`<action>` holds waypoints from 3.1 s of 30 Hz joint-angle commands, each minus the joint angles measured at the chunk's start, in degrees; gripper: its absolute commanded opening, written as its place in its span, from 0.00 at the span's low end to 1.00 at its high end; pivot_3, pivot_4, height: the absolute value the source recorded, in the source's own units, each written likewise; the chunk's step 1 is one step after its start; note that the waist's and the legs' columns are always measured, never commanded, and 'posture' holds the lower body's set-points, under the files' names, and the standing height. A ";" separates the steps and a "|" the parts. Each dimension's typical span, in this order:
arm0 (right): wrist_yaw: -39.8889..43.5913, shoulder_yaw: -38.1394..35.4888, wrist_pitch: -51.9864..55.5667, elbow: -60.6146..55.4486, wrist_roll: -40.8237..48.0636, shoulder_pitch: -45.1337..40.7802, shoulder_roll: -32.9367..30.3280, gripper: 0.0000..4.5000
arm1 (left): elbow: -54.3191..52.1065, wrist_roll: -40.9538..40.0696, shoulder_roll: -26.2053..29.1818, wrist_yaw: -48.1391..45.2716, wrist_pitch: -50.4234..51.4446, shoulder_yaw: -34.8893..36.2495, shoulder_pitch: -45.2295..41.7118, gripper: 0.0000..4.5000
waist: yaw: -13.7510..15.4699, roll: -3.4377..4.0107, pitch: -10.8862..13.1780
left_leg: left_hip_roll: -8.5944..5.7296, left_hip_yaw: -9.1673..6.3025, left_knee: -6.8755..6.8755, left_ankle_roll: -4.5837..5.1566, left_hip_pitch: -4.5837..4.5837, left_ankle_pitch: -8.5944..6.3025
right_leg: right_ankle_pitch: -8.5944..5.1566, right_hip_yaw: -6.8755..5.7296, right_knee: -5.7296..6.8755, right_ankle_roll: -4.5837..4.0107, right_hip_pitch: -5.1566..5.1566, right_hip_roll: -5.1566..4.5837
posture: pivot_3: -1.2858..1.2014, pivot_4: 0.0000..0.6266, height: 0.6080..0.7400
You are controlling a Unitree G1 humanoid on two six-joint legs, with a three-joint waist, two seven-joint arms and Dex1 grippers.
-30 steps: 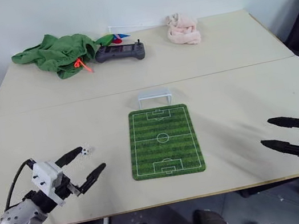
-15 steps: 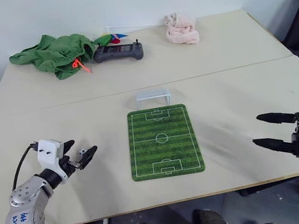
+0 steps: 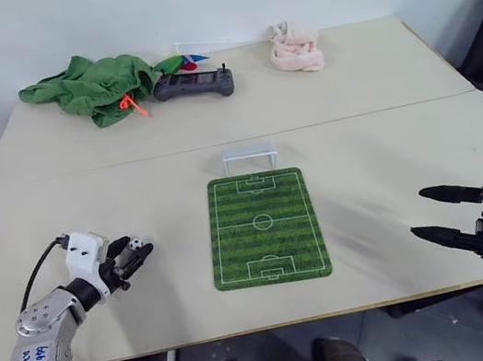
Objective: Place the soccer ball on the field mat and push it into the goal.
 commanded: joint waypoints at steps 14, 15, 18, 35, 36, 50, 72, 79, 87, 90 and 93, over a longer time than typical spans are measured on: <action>1.58 -4.26 0.52 -2.75 3.67 0.04 -0.64 1.00 | -10.86 -8.27 1.51 -13.98 -1.54 -0.47 1.69 0.19 | 0.50 -0.02 0.01 | 0.00 0.02 0.02 0.00 -0.02 0.00 | 0.01 0.01 -0.01 0.01 0.00 0.00 | 0.52 0.24 1.00; 1.01 -4.64 1.07 -3.65 4.30 0.67 -0.17 1.00 | -12.51 -8.88 1.32 -15.12 -1.48 -1.27 1.98 0.19 | 0.62 -0.02 0.01 | 0.00 0.02 0.02 0.00 -0.02 0.00 | 0.01 0.01 0.00 0.01 -0.01 0.00 | 0.52 0.24 1.00; -2.10 -6.40 2.61 -7.81 6.95 3.32 2.65 1.00 | -16.40 -8.99 0.87 -18.26 -2.21 -5.02 2.46 0.19 | 1.09 -0.02 0.00 | 0.00 0.02 0.02 -0.01 -0.01 0.00 | 0.01 0.01 0.00 0.01 0.00 0.00 | 0.52 0.24 1.00; -9.38 -9.32 4.68 -23.19 11.60 19.01 10.92 1.00 | -18.20 2.09 -5.42 -16.54 -0.20 -27.92 -9.15 0.19 | 1.13 0.00 -0.01 | 0.00 0.05 0.12 0.07 -0.02 -0.03 | 0.04 0.13 -0.04 0.03 0.01 0.05 | 0.52 0.24 1.00; -9.62 -9.44 4.68 -23.28 11.95 19.29 11.09 1.00 | -17.59 2.87 -5.73 -16.48 -0.29 -28.84 -9.36 0.19 | 1.12 -0.01 -0.01 | 0.00 0.05 0.12 0.07 -0.02 -0.03 | 0.04 0.14 -0.04 0.03 0.02 0.05 | 0.52 0.24 1.00; -11.93 -8.93 3.86 -25.05 13.19 21.65 13.66 1.00 | -11.36 9.35 -8.68 -15.79 -5.45 -32.89 -9.88 0.19 | 1.35 -0.02 0.00 | 0.00 0.05 0.23 0.18 -0.07 -0.10 | 0.04 0.16 -0.09 0.03 0.02 0.05 | 0.52 0.24 1.00; -11.91 -9.90 2.05 -22.31 12.08 22.38 13.66 1.00 | -9.36 11.38 -11.01 -14.73 -4.79 -33.10 -11.09 0.68 | 1.40 -0.01 -0.01 | 0.00 0.05 0.66 0.32 -0.15 -0.22 | 0.05 0.23 -0.12 0.05 0.11 0.05 | 0.52 0.24 1.00; -11.51 -9.69 1.83 -20.76 11.49 21.37 13.13 1.00 | -10.33 11.41 -11.14 -14.07 -6.48 -32.25 -11.29 0.99 | 1.35 0.00 -0.01 | 0.00 0.05 0.66 0.32 -0.15 -0.22 | 0.05 0.23 -0.12 0.05 0.11 0.05 | 0.52 0.24 1.00; -9.87 -9.53 1.66 -18.65 10.82 20.09 11.83 1.00 | -16.04 2.70 -9.85 -18.76 -9.65 -25.95 -12.04 0.95 | 1.36 0.00 -0.01 | 0.00 0.05 0.64 0.33 -0.18 -0.23 | 0.05 0.23 -0.12 0.05 0.09 0.05 | 0.52 0.24 1.00; -9.22 -9.33 1.50 -17.83 10.70 19.31 11.35 1.00 | -17.79 -1.65 -6.97 -24.67 -8.83 -25.75 -9.78 0.80 | 1.21 0.02 -0.02 | 0.00 0.06 0.62 0.32 -0.16 -0.23 | 0.05 0.23 -0.12 0.06 0.10 0.05 | 0.52 0.24 1.00; -8.86 -9.36 1.40 -17.77 10.74 19.40 11.39 1.00 | -18.19 -2.73 -5.85 -27.14 -9.03 -26.64 -8.58 0.59 | 1.25 0.03 -0.02 | 0.00 0.06 0.59 0.31 -0.15 -0.25 | 0.05 0.22 -0.09 0.06 0.08 0.05 | 0.52 0.24 1.00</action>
